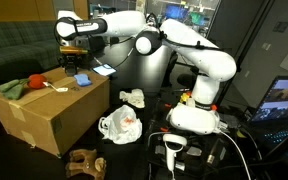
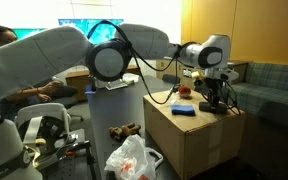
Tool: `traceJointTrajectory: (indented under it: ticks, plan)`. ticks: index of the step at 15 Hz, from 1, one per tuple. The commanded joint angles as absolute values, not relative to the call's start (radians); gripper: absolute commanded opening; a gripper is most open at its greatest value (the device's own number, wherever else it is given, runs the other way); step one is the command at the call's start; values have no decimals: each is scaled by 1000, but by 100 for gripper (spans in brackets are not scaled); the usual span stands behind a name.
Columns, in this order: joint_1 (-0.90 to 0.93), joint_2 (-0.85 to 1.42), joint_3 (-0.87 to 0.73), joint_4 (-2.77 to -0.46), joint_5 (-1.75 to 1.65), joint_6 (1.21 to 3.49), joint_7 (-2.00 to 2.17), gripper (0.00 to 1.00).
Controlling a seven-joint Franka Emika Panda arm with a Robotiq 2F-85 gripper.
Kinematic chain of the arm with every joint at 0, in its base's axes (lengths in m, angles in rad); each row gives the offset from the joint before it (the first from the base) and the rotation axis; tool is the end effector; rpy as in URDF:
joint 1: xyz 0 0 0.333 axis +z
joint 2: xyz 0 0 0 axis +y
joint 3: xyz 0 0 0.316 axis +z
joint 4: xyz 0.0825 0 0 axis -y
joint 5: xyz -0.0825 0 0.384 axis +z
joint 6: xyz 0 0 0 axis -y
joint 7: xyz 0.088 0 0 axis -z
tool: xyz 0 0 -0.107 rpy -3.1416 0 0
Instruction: Put the objects on the table on top of the box and put the objects on the box on the table
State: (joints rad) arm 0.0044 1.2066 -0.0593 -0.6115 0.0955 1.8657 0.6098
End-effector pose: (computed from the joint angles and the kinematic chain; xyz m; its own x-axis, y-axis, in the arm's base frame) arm 0.8102 -0.0107 0.2523 0.7952 -0.6061 0.0183 -0.6043 -0.7946 -0.0582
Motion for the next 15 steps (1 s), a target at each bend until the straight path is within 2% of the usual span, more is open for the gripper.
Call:
traceJointTrajectory:
  ticks: [1, 9, 15]
  plan:
    - [20, 1224, -85, -556, 69, 1813, 639, 34]
    - [108, 1119, -148, -628, -20, 1815, 694, 34]
    - [164, 992, -134, -779, -33, 1808, 623, 34]
